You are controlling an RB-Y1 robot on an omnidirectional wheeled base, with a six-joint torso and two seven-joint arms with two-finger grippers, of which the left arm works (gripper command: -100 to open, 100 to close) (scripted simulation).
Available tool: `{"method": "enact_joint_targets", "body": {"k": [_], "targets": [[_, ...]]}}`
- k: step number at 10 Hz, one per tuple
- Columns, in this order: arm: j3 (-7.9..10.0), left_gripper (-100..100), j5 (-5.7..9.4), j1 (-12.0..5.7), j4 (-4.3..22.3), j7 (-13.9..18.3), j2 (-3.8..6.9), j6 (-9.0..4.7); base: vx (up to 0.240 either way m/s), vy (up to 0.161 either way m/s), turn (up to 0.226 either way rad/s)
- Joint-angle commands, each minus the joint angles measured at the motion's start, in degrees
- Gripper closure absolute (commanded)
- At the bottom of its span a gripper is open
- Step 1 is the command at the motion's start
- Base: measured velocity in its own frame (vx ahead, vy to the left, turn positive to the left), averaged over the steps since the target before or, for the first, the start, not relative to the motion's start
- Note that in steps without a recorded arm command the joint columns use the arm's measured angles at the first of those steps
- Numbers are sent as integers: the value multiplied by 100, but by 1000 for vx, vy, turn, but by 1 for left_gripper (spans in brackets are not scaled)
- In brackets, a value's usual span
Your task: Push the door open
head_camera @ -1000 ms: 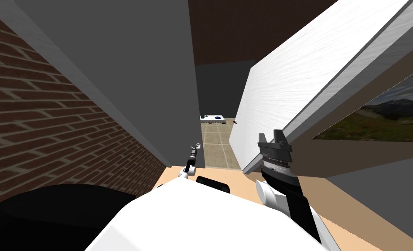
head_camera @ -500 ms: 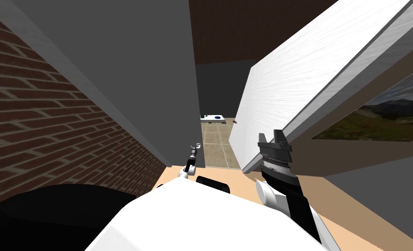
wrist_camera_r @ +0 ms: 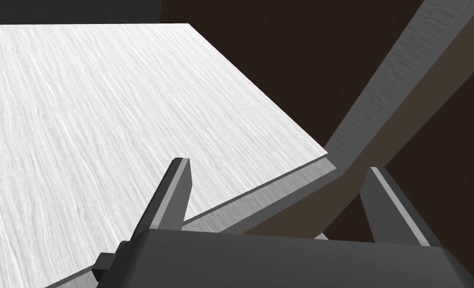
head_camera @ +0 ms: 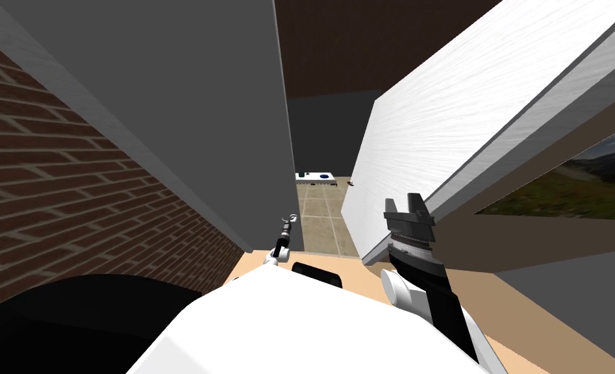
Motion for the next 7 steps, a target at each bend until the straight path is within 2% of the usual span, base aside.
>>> {"method": "enact_joint_targets", "body": {"k": [1,4,7], "targets": [[99,100,50,-137,141,-24,77,-125,179,-33,51],[263,100,146,-132,150,-73,156,-122,186,-9,32],[458,100,259,-126,160,-132,217,-119,200,-48,59]]}}
